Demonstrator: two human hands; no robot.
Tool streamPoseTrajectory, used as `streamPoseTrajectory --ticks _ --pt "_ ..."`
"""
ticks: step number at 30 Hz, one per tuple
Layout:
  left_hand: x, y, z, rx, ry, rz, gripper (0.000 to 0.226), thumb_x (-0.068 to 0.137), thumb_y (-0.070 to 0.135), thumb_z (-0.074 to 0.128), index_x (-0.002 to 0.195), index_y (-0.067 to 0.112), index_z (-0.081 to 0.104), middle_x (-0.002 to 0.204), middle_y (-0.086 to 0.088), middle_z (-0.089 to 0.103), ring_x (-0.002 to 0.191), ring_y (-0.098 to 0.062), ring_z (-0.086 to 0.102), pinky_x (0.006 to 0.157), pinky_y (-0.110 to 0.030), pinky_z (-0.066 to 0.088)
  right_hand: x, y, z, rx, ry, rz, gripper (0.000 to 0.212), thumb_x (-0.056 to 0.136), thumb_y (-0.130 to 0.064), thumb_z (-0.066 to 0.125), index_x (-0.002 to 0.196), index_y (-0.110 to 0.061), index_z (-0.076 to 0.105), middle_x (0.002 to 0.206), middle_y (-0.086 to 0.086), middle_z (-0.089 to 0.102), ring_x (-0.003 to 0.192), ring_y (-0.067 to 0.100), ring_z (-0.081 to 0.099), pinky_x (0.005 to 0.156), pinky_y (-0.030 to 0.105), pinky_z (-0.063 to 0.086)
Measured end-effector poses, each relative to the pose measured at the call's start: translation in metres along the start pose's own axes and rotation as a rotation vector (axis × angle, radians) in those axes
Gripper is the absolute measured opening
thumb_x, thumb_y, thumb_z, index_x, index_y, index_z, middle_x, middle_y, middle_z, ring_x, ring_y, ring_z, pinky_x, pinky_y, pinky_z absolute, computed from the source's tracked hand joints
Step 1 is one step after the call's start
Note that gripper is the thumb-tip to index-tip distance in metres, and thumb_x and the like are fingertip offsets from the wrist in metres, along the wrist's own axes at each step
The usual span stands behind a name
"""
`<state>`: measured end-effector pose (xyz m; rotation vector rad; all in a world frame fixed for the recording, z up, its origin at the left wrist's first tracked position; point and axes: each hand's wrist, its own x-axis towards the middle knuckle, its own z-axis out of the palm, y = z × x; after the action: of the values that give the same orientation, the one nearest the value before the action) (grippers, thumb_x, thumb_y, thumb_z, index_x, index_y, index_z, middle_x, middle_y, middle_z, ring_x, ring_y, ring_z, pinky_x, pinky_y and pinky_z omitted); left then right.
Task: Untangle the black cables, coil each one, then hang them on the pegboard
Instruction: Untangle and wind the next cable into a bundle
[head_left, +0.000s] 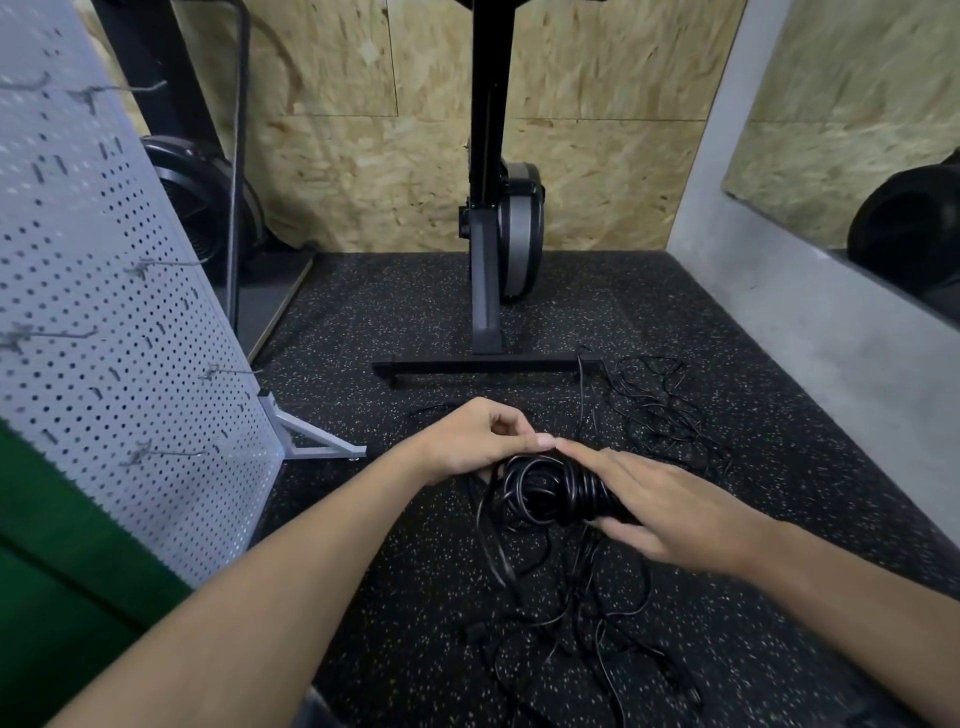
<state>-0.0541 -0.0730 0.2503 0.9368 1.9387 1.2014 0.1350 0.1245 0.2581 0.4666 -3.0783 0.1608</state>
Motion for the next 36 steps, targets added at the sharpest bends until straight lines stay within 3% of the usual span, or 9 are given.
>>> streamPoseTrajectory --ticks 2,5,8,11,14,21,25,31,36 --pt "-0.002 0.002 -0.002 -0.035 -0.026 -0.036 0.04 0.091 0.045 0.078 0.092 0.005 0.072 0.084 -0.01 0.069 0.071 -0.019 0.061 0.057 -0.022 0.046 -0.001 0.0 0.002 -0.072 0.062 -0.065 0.092 0.101 -0.049 0.048 0.162 -0.036 -0.02 0.131 -0.005 0.056 0.115 0.01 0.058 0.105 0.028 0.051" --pt "-0.004 0.004 -0.002 -0.196 -0.159 -0.13 0.029 0.087 0.041 0.083 0.091 0.014 0.072 0.092 -0.012 0.068 0.087 -0.03 0.057 0.079 -0.036 0.046 0.0 -0.001 0.006 -0.168 0.185 -0.152 0.094 0.096 -0.047 0.059 0.166 -0.017 0.005 0.125 -0.002 0.063 0.108 0.011 0.065 0.095 0.024 0.056" --pt "-0.003 0.006 0.005 -0.386 -0.26 -0.18 0.023 0.09 0.034 0.072 0.098 0.013 0.07 0.097 -0.005 0.073 0.096 -0.025 0.066 0.093 -0.037 0.051 0.001 -0.004 0.005 -0.074 0.166 -0.127 0.086 0.102 -0.053 0.047 0.166 -0.023 -0.002 0.146 0.004 0.057 0.127 0.017 0.061 0.11 0.028 0.047" --pt "-0.002 0.006 0.011 -0.479 -0.311 -0.225 0.025 0.105 0.031 0.052 0.106 0.011 0.067 0.105 -0.011 0.066 0.094 -0.022 0.066 0.083 -0.031 0.055 0.001 -0.008 0.0 0.218 0.152 0.016 0.077 0.103 -0.061 0.038 0.158 -0.049 -0.015 0.159 -0.011 0.038 0.137 0.006 0.048 0.119 0.031 0.037" --pt "-0.001 0.013 0.017 -0.528 -0.249 -0.205 0.028 0.107 0.013 0.037 0.091 0.017 0.06 0.082 0.0 0.057 0.069 -0.009 0.054 0.061 -0.019 0.047 0.001 -0.009 -0.005 0.421 0.211 0.177 0.078 0.101 -0.057 0.047 0.158 -0.053 -0.005 0.154 -0.015 0.043 0.132 0.0 0.05 0.115 0.031 0.042" --pt "-0.002 0.016 0.034 -0.383 -0.233 -0.17 0.016 0.096 0.005 0.069 0.101 0.02 0.067 0.092 0.003 0.07 0.092 -0.01 0.067 0.078 -0.027 0.053 0.002 -0.005 -0.003 0.539 0.253 0.32 0.077 0.104 -0.044 0.054 0.159 -0.051 0.001 0.147 -0.013 0.053 0.13 -0.004 0.053 0.112 0.033 0.046" --pt "-0.002 0.013 0.046 -0.184 -0.152 -0.079 0.03 0.087 -0.01 0.073 0.084 0.018 0.062 0.079 0.003 0.062 0.095 -0.02 0.067 0.101 -0.042 0.058 0.005 -0.003 0.001 0.509 0.216 0.348 0.077 0.105 -0.038 0.054 0.161 -0.045 0.002 0.156 -0.011 0.044 0.139 0.004 0.045 0.118 0.04 0.04" --pt "-0.006 0.008 0.051 -0.25 -0.108 -0.126 0.032 0.087 -0.013 0.071 0.109 0.009 0.063 0.088 -0.003 0.069 0.106 -0.03 0.075 0.075 -0.023 0.057 0.004 0.005 0.0 0.437 0.253 0.407 0.075 0.106 -0.04 0.047 0.164 -0.033 0.0 0.159 -0.003 0.041 0.135 0.007 0.047 0.114 0.032 0.039" --pt "-0.004 0.006 0.046 -0.119 -0.039 -0.182 0.021 0.089 -0.001 0.072 0.105 0.013 0.073 0.091 -0.001 0.077 0.088 -0.011 0.075 0.081 -0.024 0.057 0.001 0.016 -0.003 0.34 0.28 0.524 0.078 0.106 -0.048 0.043 0.164 -0.038 -0.009 0.16 0.006 0.042 0.13 0.023 0.057 0.108 0.047 0.047"
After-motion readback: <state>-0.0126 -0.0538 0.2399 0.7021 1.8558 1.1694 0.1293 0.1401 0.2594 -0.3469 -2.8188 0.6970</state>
